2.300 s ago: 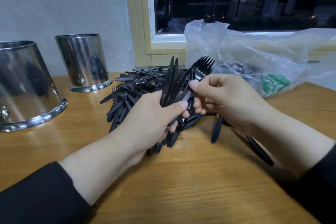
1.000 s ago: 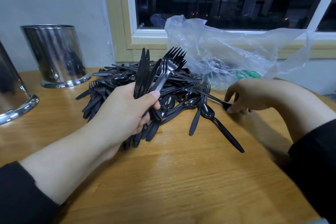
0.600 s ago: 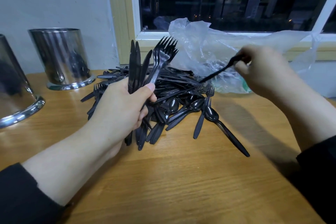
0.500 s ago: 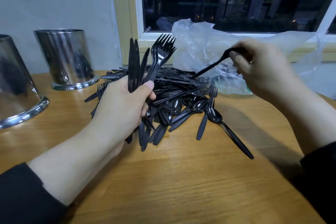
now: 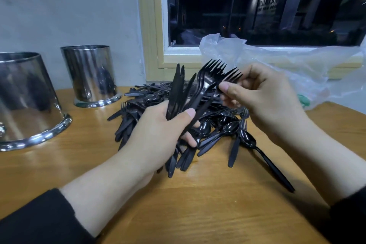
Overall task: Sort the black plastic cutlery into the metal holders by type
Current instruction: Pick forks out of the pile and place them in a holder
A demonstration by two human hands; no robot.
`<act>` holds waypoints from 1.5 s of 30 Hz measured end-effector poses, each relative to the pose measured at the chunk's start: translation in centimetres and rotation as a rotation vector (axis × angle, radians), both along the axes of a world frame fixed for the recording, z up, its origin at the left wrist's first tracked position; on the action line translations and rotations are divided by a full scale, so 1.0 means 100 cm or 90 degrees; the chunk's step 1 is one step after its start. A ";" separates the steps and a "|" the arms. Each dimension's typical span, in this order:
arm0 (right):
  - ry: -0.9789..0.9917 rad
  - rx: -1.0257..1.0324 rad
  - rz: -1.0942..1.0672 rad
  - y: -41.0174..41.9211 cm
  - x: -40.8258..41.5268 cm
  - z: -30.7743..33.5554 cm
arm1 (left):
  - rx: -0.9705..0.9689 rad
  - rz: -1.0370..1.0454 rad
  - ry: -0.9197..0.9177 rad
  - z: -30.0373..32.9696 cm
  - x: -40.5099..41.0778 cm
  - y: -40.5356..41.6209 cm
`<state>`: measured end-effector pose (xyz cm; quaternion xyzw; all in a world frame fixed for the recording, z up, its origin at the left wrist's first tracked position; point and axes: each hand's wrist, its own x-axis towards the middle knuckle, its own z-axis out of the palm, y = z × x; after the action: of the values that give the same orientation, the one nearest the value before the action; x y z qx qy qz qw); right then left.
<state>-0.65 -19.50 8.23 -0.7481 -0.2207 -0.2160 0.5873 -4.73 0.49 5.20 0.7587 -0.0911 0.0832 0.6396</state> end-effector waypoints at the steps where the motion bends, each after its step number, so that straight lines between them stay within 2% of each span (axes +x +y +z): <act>1: 0.002 0.021 0.000 0.003 0.001 -0.001 | 0.000 -0.012 0.006 0.000 0.000 0.001; 5: -0.005 0.077 -0.020 0.015 0.002 -0.003 | 0.037 -0.083 0.029 -0.001 -0.001 0.004; 11: -0.003 0.069 -0.106 0.024 0.006 -0.008 | -0.028 -0.103 0.047 -0.002 0.001 0.005; 14: 0.087 0.137 -0.017 0.032 0.005 -0.007 | -0.034 -0.122 0.055 -0.002 0.003 0.005; 18: 0.134 0.115 0.064 0.042 -0.002 -0.003 | -0.035 -0.157 0.057 -0.003 0.004 0.006; 22: 0.151 0.138 0.097 0.052 0.002 0.007 | -0.078 -0.171 0.068 -0.003 0.010 0.014; 26: 0.127 0.099 0.109 0.065 0.009 0.017 | -0.127 -0.182 0.066 0.003 0.016 0.027; 38: 0.048 -0.032 0.160 0.139 0.030 0.053 | -0.225 -0.119 0.011 0.022 0.012 0.087; 43: 0.006 -0.066 0.205 0.175 0.044 0.063 | -0.237 -0.046 -0.013 0.030 0.008 0.113; 45: -0.021 -0.061 0.177 0.187 0.050 0.072 | -0.237 0.048 -0.031 0.032 0.010 0.125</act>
<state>4.36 -0.75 15.39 -0.7336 -0.3420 -0.1344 0.5716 -3.76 12.99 8.35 0.6278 -0.0608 0.1408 0.7632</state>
